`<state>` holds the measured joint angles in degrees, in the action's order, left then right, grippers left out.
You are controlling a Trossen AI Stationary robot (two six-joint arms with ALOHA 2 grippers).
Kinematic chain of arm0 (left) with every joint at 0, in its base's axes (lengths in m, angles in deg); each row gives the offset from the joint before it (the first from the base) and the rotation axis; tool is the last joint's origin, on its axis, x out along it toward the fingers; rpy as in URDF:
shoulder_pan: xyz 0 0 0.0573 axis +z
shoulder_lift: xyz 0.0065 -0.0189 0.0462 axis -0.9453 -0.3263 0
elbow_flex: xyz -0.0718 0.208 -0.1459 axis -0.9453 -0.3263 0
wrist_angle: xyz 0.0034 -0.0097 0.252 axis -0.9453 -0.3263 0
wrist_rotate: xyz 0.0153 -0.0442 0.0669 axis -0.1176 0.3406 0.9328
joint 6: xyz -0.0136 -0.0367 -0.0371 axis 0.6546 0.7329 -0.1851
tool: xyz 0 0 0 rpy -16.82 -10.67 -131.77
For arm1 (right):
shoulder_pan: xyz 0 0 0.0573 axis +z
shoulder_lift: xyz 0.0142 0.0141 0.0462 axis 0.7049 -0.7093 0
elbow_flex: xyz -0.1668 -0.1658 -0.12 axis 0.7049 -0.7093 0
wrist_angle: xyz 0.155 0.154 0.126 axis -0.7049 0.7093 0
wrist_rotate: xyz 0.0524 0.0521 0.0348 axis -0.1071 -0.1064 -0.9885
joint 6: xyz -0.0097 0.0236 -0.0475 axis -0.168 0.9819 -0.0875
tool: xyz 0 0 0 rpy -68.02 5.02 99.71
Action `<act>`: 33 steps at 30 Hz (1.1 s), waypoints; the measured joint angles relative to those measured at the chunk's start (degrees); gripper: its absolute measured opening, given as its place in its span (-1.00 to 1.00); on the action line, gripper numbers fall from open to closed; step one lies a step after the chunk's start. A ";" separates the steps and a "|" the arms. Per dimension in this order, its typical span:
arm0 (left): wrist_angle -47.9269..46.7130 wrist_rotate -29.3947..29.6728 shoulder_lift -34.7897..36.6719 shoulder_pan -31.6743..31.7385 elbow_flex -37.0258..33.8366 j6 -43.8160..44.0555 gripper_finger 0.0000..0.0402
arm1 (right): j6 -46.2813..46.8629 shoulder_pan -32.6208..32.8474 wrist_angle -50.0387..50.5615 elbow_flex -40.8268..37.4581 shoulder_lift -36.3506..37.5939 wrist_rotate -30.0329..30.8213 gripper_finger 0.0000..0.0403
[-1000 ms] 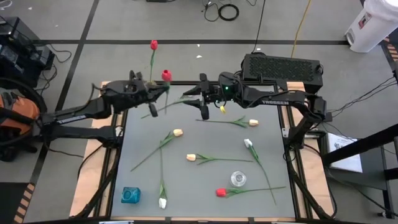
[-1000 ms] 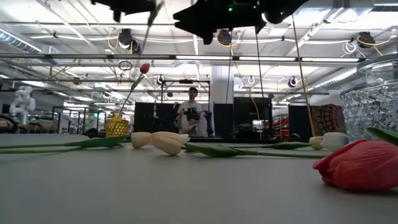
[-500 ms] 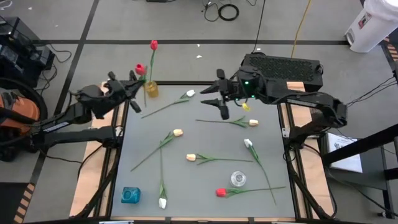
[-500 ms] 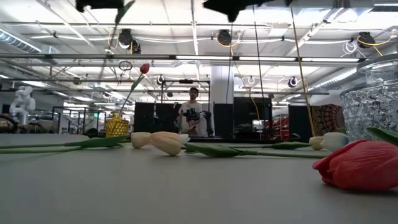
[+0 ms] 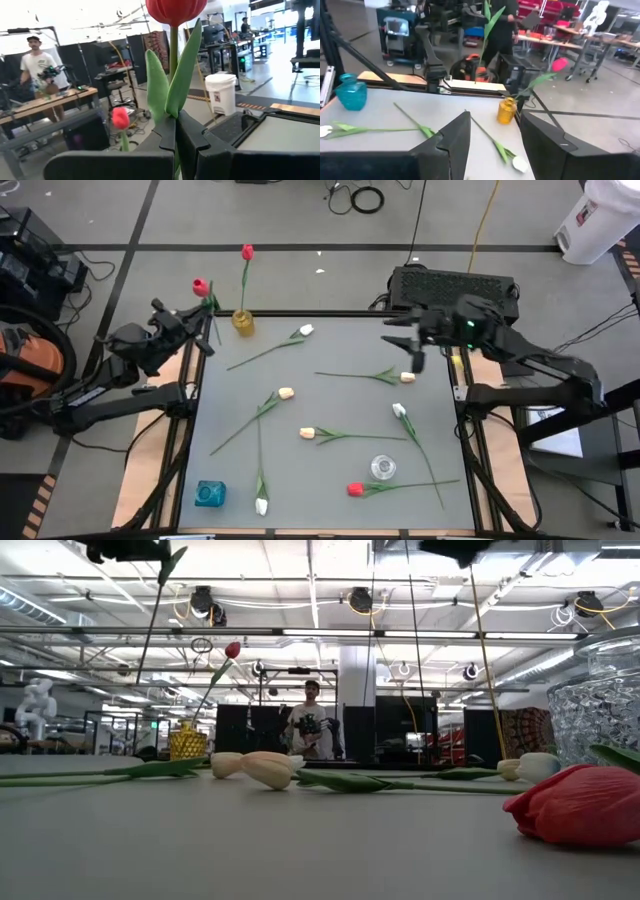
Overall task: Sort flowers into vase by color
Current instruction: Put the top red tulip into the yellow vase
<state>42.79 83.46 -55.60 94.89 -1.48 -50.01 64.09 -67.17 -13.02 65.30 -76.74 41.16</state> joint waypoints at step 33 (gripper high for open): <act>23.63 -10.75 -2.09 18.27 -12.11 0.59 -1.00 | 10.40 -0.11 -11.83 -30.55 23.29 0.05 -0.18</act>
<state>66.42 72.71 -57.69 113.15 -13.59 -49.42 74.49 -67.27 -24.84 34.75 -53.45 41.21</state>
